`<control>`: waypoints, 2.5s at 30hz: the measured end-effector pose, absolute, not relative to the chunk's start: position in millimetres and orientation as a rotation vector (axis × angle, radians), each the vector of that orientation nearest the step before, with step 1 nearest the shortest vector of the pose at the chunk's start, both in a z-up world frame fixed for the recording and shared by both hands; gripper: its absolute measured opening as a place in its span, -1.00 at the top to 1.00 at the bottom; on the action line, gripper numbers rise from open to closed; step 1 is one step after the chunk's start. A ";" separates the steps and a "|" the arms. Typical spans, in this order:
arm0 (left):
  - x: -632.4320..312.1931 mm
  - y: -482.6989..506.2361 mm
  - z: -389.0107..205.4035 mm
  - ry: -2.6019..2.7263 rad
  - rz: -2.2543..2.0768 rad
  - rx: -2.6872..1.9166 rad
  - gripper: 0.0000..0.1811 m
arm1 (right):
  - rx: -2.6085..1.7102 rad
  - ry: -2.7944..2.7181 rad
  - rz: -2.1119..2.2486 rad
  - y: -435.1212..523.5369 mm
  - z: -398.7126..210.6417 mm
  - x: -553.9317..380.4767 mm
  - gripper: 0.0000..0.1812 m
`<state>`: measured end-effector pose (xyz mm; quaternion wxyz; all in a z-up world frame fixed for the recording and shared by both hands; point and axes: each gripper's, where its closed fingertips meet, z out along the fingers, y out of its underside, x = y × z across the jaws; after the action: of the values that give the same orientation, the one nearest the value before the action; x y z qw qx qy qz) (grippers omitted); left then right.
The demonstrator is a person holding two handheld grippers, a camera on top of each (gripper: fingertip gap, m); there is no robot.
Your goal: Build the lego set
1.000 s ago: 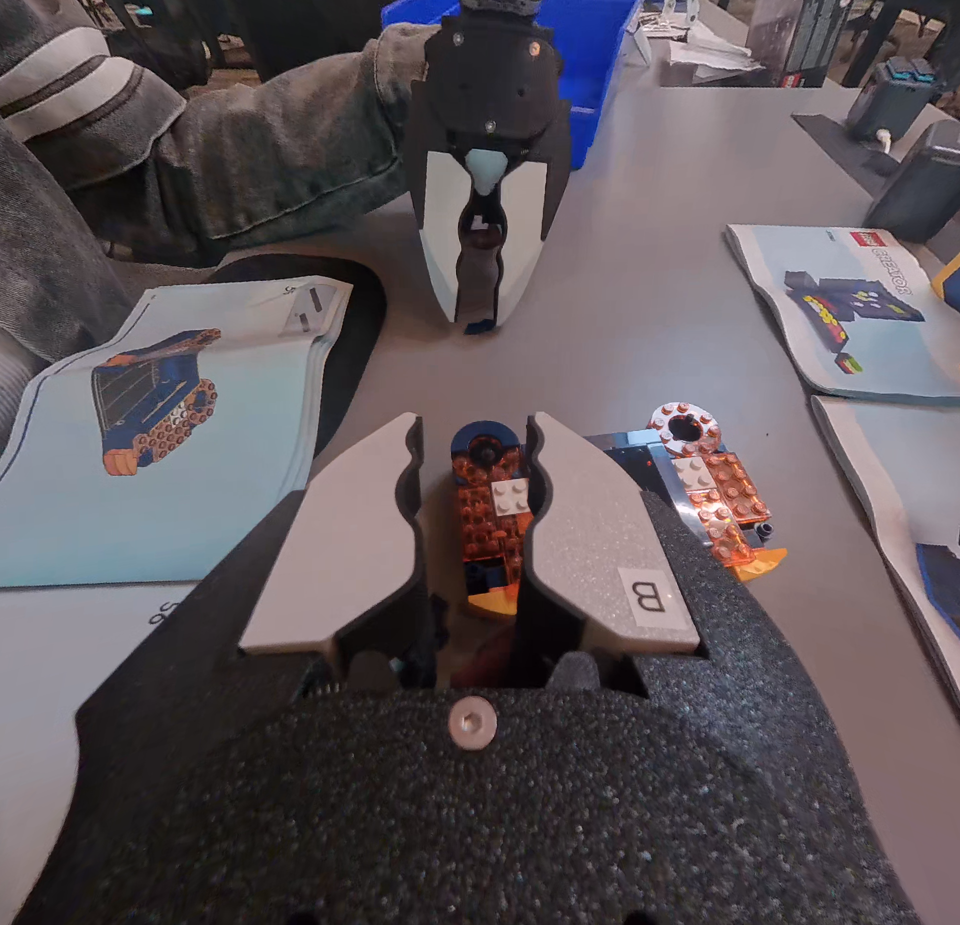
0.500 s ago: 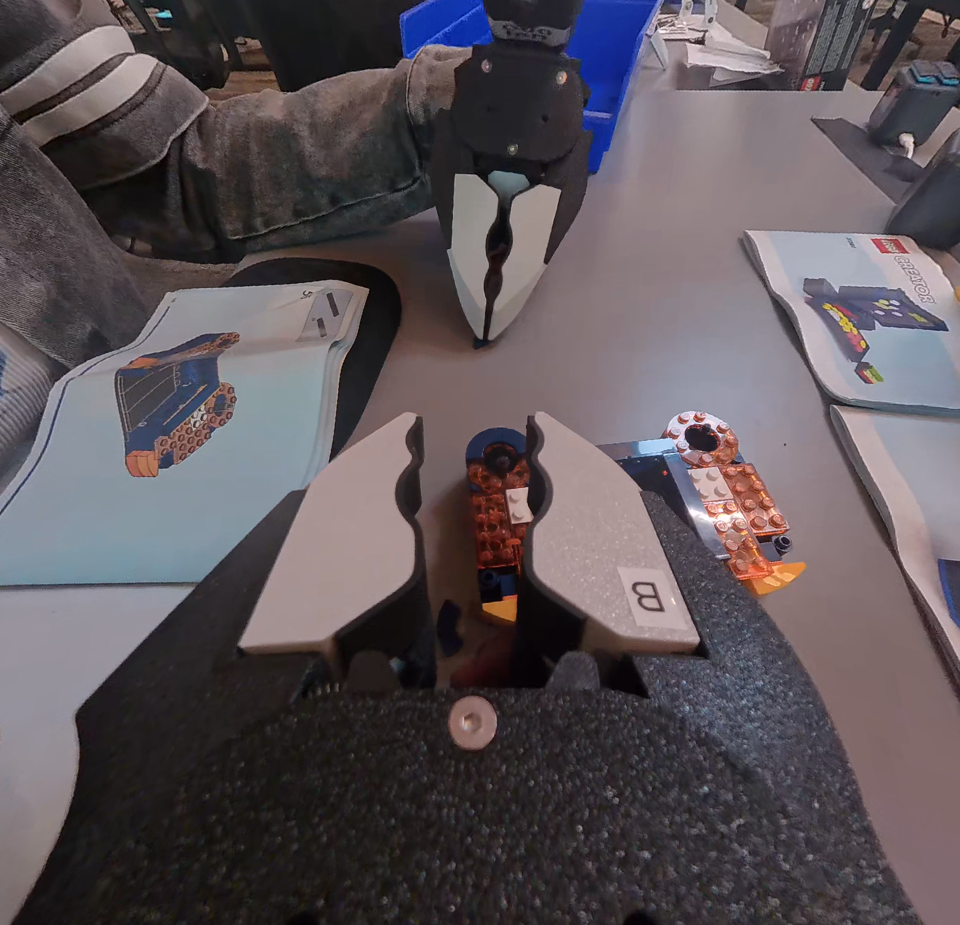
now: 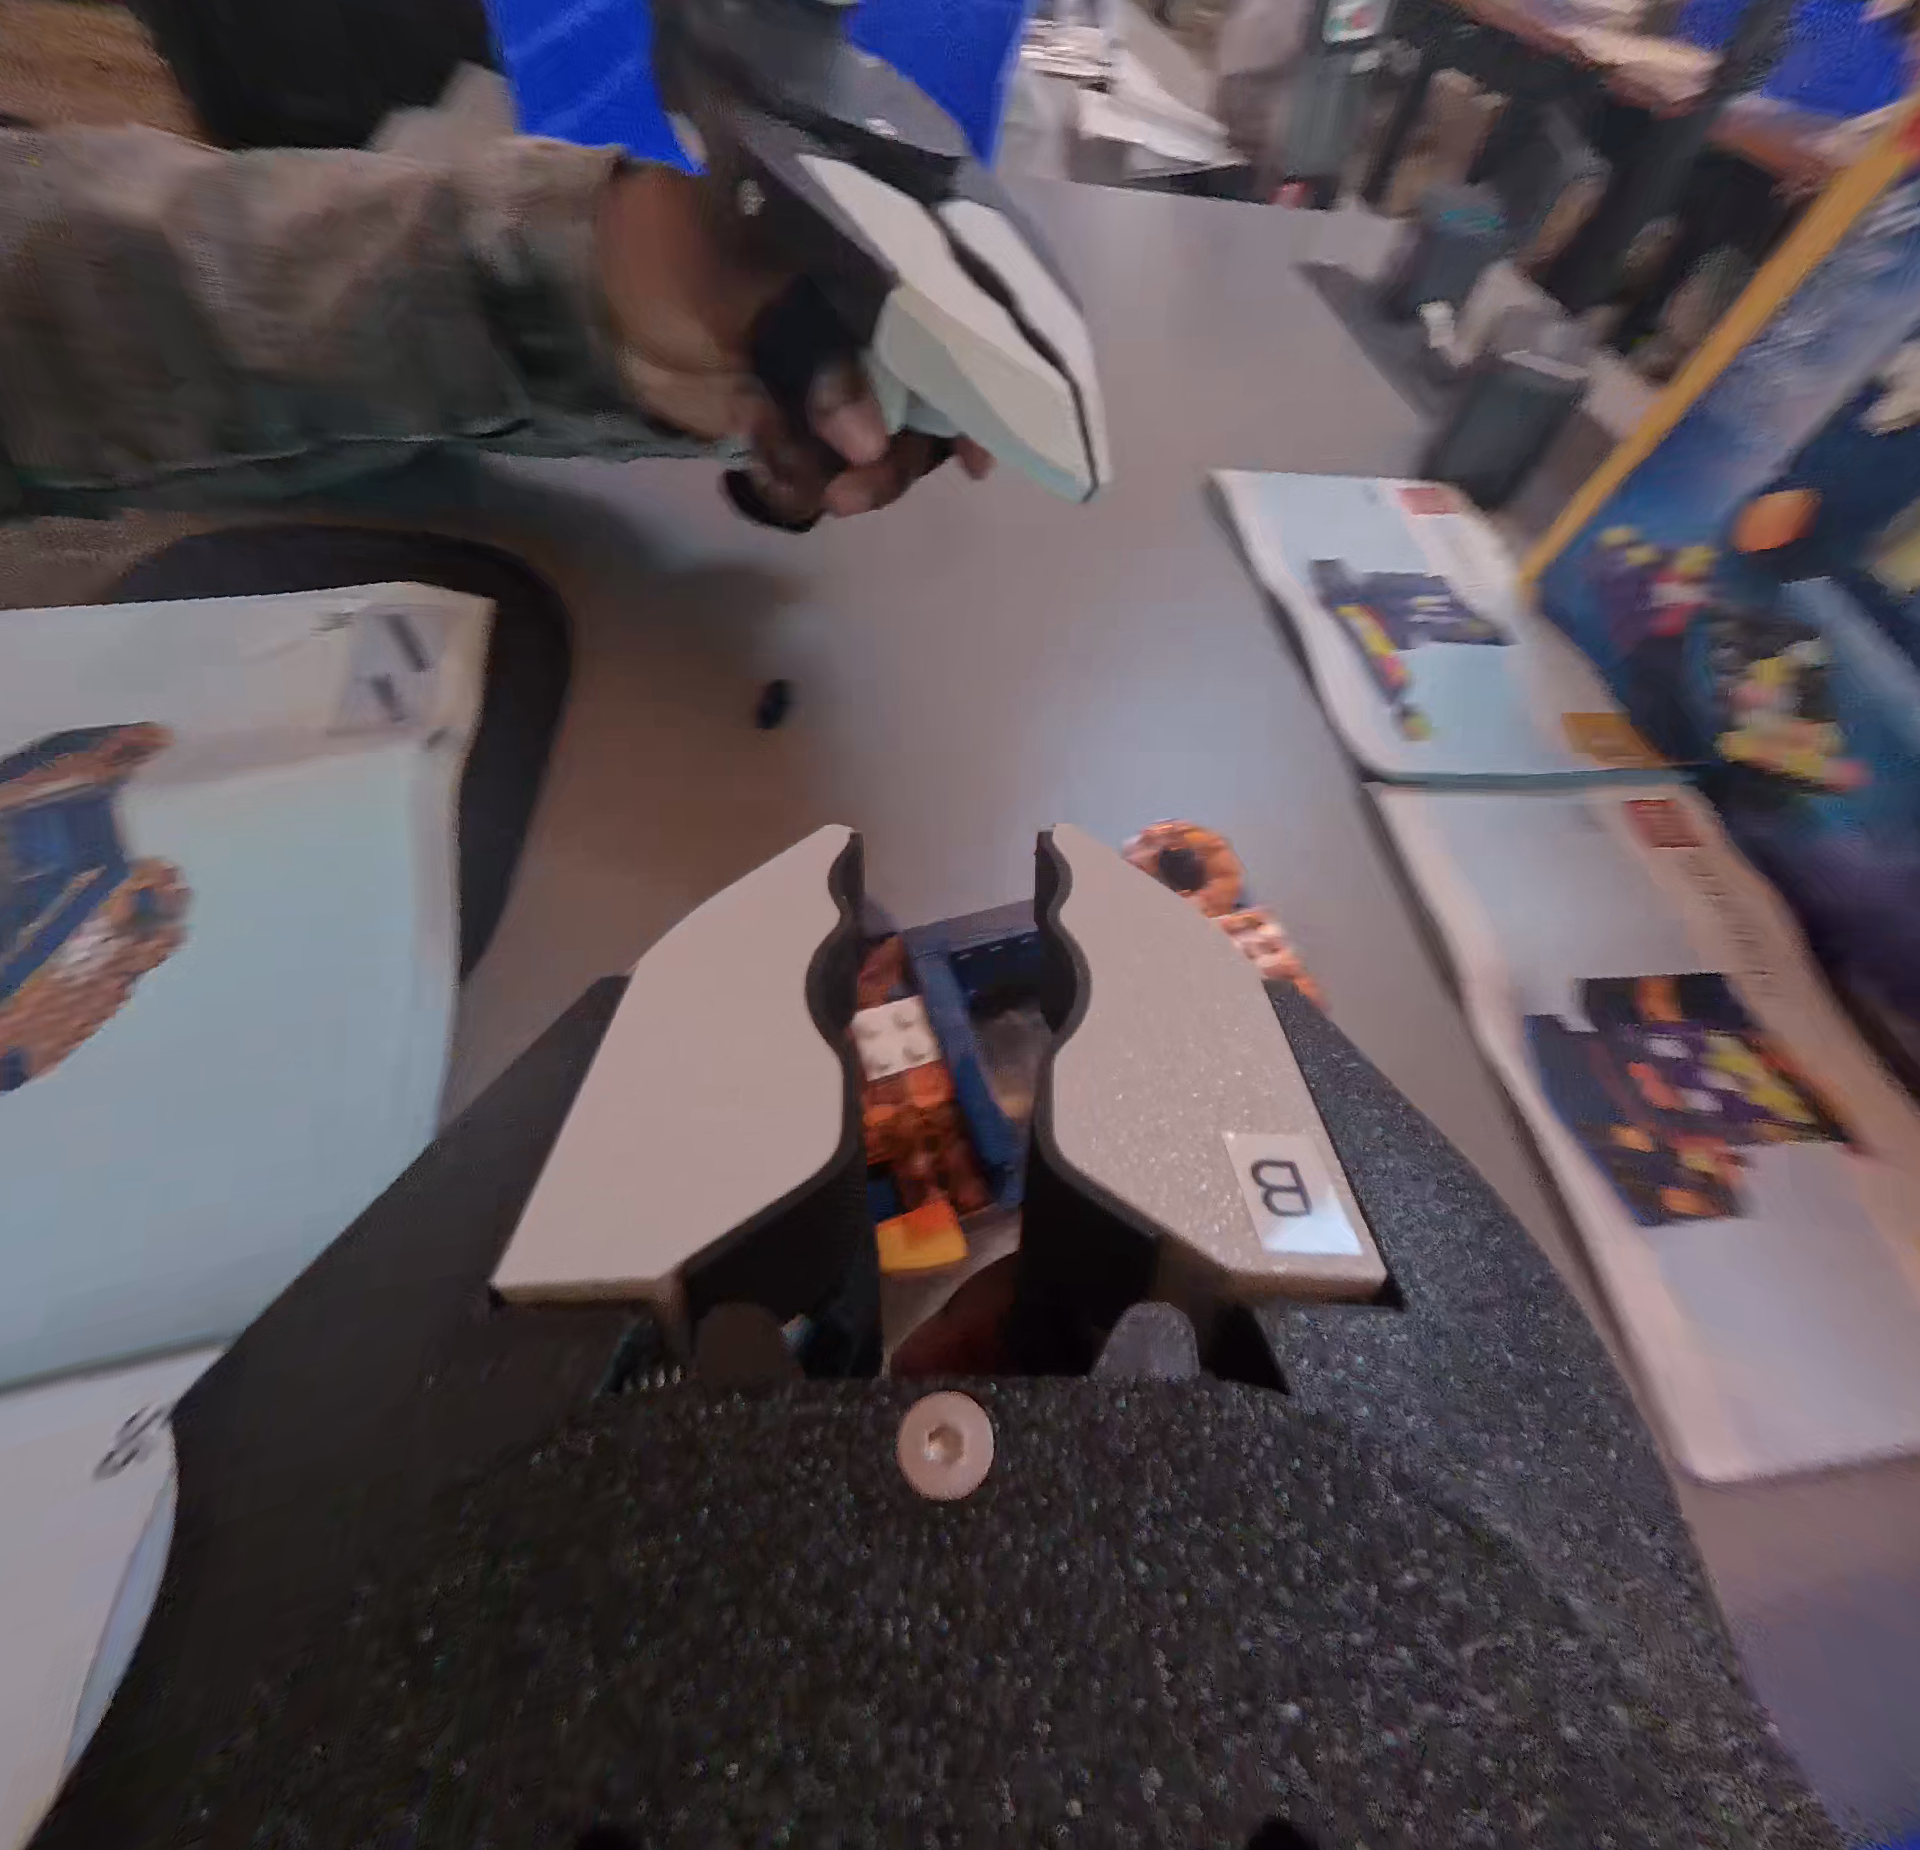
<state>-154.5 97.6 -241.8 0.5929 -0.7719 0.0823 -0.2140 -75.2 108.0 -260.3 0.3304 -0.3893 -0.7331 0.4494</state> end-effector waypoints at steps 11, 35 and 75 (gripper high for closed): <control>-120.8 104.3 -217.7 0.206 -0.445 -1.652 1.00 | -0.917 -1.757 0.889 93.3 -213.0 -104.0 0.81; -142.5 20.5 -337.1 0.954 -0.466 -2.318 0.91 | -1.060 -1.945 1.129 74.1 -254.7 -83.0 0.78; -57.7 79.2 -331.9 0.952 -0.455 -2.259 0.76 | -1.529 -2.127 1.047 104.0 -322.5 -8.8 0.91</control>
<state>-57.7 79.2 -331.9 0.3185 -0.8588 0.3620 -0.1730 -8.8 104.0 -322.5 0.1598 -0.5352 -0.7442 0.3662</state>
